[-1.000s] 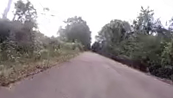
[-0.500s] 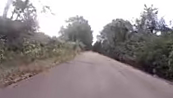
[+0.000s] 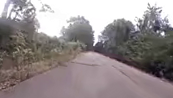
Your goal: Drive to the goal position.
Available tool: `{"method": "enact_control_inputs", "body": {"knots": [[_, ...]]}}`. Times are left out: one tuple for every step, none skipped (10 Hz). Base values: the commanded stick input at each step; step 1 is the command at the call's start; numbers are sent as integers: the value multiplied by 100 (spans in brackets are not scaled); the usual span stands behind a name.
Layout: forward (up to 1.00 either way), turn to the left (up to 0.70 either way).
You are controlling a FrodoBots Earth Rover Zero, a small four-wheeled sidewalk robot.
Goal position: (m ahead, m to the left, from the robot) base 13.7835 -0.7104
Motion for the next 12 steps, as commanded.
{"method": "enact_control_inputs", "body": {"knots": [[100, 0], [100, 0], [100, 0], [100, 0], [100, 0], [100, 0], [100, 0], [100, 0], [100, 0], [100, 0], [100, 0], [100, 0]]}}
